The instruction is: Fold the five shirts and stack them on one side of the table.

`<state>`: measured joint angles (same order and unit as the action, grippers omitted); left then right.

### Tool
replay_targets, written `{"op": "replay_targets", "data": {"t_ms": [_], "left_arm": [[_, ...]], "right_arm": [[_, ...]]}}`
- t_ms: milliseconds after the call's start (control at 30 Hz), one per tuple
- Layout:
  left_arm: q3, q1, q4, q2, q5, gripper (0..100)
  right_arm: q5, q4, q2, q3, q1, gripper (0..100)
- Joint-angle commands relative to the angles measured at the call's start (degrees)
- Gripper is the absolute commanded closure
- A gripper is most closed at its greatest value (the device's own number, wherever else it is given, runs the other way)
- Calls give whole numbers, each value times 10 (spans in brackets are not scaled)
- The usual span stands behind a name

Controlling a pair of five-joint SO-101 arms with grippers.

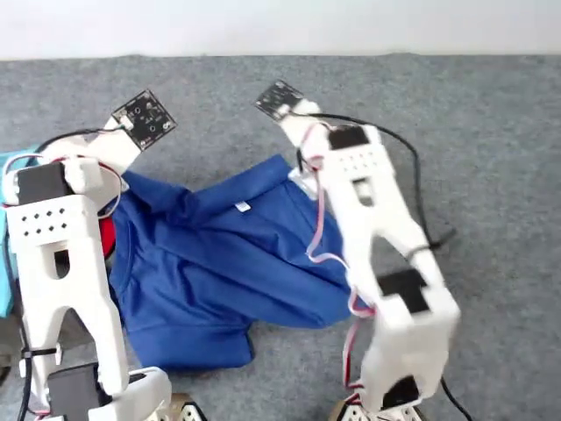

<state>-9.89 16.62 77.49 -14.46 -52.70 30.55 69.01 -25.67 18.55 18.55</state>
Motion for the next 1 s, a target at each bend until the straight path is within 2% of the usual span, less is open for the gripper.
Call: {"op": "replay_targets", "data": {"t_ms": [0,133,233,433,733,833,967], "left_arm": [[-15,-11,9,-27,-2,985],[-56,-30,9,-28,-3,985],[-93,-45,-10,-31,-3,985],[-141,-50,-76,-31,-3,985],[-146,-47,-96,-31,-3,985],[-146,-47,-95,-31,-3,985],[-146,-47,-95,-31,-3,985]], "right_arm": [[-33,80,-108,229,17,949],[-81,148,-235,417,30,800],[-117,175,-320,535,38,735],[-115,174,-447,674,53,727],[-113,146,-502,684,60,731],[-59,160,-502,684,67,802],[33,163,-504,684,79,995]]}}
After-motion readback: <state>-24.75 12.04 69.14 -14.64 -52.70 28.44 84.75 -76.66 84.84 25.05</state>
